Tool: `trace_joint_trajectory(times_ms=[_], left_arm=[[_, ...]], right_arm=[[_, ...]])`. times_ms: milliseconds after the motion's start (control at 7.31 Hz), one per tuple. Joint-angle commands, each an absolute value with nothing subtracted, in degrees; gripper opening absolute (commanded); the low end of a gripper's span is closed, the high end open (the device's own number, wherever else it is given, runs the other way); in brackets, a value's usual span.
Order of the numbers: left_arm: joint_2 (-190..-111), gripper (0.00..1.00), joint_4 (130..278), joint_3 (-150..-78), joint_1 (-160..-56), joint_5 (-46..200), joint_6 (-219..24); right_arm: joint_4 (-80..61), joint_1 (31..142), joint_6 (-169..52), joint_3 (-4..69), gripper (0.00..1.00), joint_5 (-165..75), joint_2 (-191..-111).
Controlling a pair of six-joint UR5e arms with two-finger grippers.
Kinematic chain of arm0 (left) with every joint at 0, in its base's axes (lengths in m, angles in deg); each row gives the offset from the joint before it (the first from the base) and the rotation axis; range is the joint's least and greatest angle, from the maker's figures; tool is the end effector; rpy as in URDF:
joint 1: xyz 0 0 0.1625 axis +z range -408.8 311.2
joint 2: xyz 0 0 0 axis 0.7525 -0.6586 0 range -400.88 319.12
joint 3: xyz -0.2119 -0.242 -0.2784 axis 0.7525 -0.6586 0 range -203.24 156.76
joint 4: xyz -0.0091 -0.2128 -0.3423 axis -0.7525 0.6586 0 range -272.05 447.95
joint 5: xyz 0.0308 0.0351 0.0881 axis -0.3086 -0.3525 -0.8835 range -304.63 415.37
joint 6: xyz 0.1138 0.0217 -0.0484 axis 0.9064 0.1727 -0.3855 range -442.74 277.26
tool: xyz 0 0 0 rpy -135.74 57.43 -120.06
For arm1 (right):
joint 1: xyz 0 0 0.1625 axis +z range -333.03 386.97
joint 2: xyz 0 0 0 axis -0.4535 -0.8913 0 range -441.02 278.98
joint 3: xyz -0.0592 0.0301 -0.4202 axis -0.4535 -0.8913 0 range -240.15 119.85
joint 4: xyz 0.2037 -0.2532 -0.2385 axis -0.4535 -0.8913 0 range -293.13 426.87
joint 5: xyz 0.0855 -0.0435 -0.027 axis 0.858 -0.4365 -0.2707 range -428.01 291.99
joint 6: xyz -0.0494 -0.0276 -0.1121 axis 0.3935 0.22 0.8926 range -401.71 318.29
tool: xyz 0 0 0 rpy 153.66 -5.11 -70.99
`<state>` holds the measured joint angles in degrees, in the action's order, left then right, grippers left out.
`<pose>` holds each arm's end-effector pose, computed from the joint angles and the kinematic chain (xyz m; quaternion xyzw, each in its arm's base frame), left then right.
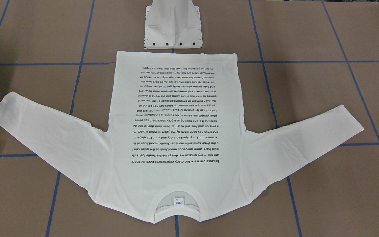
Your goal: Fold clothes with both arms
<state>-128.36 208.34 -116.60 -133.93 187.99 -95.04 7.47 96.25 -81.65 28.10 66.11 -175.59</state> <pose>-0.0060 -0.4973 0.6092 0.1957 0.3836 0.0395 0.9017 -0.1241 -0.4578 0.6696 -0.0172 -0.4153 0.0734 0.9066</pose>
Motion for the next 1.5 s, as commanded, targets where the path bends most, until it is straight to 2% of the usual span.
trace_joint_trajectory(times_ms=[0, 410, 684, 1231, 1368], left_arm=[[-128.2, 1.00, 208.7, -116.8, -133.9, 188.0, -95.2], [-128.2, 1.00, 208.7, -116.8, -133.9, 188.0, -95.2], [-128.2, 1.00, 208.7, -116.8, -134.0, 188.0, -95.1], [-128.2, 1.00, 208.7, -116.8, -134.0, 188.0, -95.1], [-128.2, 1.00, 208.7, -116.8, -134.0, 188.0, -95.0]], right_arm=[[18.8, 92.1, -92.6, 26.0, 0.86, 65.3, -178.5], [21.8, 92.0, -93.1, 21.5, 0.79, 65.5, -178.5], [21.7, 91.8, -93.1, 21.0, 0.74, 65.8, -178.2], [21.8, 90.7, -95.1, 21.0, 0.72, 65.9, -177.3], [21.8, 90.7, -95.2, 21.0, 0.66, 65.9, -177.3]])
